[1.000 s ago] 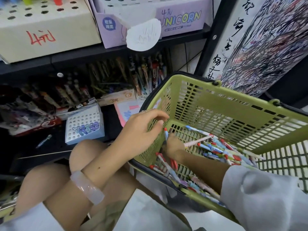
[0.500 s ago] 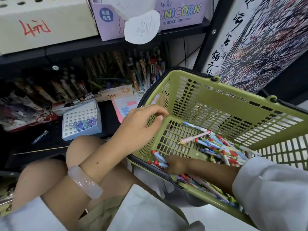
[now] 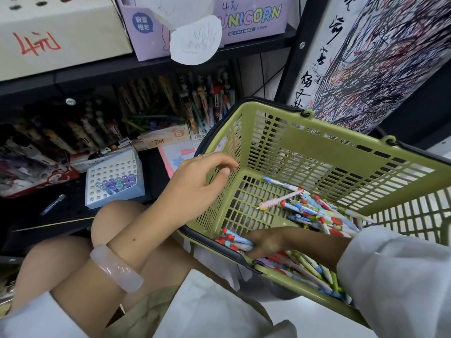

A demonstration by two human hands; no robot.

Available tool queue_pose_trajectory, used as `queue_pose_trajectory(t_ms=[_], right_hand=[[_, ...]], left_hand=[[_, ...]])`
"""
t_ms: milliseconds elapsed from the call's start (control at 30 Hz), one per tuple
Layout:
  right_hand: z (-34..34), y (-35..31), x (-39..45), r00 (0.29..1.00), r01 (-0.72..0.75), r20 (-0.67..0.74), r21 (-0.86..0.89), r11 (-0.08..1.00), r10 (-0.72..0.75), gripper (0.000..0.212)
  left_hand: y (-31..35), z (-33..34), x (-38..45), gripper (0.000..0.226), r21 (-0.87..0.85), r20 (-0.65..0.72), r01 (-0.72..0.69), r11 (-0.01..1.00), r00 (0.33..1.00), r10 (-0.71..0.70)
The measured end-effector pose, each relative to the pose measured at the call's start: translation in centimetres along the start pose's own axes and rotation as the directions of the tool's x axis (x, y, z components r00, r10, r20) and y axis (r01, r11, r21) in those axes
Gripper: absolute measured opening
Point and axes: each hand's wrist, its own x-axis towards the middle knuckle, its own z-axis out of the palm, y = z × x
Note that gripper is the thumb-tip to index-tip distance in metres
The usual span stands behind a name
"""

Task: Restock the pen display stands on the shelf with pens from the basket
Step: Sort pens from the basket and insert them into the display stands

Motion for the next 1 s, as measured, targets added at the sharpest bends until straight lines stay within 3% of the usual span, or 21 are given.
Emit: queue_pose_trajectory(t_ms=[33,100,233,433,500,600,667,733,833,900,1000], right_hand=[[0.3,0.1,0.0,0.998,0.03,-0.047,-0.037,0.999,-0.032,0.003],[0.7,0.3,-0.3,0.983,0.085,-0.158,-0.086,0.993,-0.097,0.018],[1.2,0.9,-0.9,0.94,0.139,-0.301,-0.087,0.986,-0.159,0.017],[0.6,0.0,-1.4,0.984,0.096,-0.149,-0.01,0.995,-0.097,0.009],[0.6,-0.5,-1.5,0.983,0.088,-0.161,-0.034,0.996,-0.092,0.013],[-0.3,-1.1,-2.7,0.95,0.142,-0.289,0.065,0.988,-0.118,0.004],[-1.6,-1.5,-4.2,0.889,0.172,-0.451,0.173,0.97,-0.078,0.013],[-3.2,-2.1,-5.9,0.812,0.284,-0.582,0.347,0.894,-0.032,0.019],[-5.2,-3.2,-8.3,0.741,0.493,-0.671,0.564,0.662,0.02,0.009],[-6.2,-4.6,-10.0,0.686,0.586,-0.726,0.588,0.558,0.044,0.006],[-6.9,-7.2,-12.0,0.588,0.711,-0.809,0.515,0.479,-0.004,0.003]], left_hand=[[0.0,0.0,0.0,0.021,-0.001,-0.001,0.001,1.0,1.0,-0.001],[0.2,0.0,-0.1,0.022,-0.007,-0.001,0.007,1.0,1.0,-0.007],[0.4,-0.1,-0.2,0.024,-0.021,0.003,0.016,1.0,1.0,-0.016],[0.5,0.0,-0.4,0.022,-0.001,0.023,0.005,1.0,1.0,-0.005],[0.6,-0.1,-0.5,0.022,0.006,0.027,0.015,1.0,1.0,-0.015],[1.0,-0.4,-0.4,0.028,-0.004,0.047,0.029,1.0,0.998,-0.029],[1.3,-0.5,-0.2,0.029,-0.005,0.063,0.048,0.999,0.997,-0.047],[1.7,-0.4,0.0,0.025,-0.019,0.075,0.069,0.997,0.995,-0.067],[2.2,0.5,0.3,0.02,-0.096,0.065,0.124,0.988,0.991,-0.119],[3.0,1.2,0.7,0.021,-0.136,0.105,0.259,0.956,0.964,-0.246],[4.5,2.6,1.3,0.054,-0.36,0.34,0.494,0.792,0.86,-0.382]])
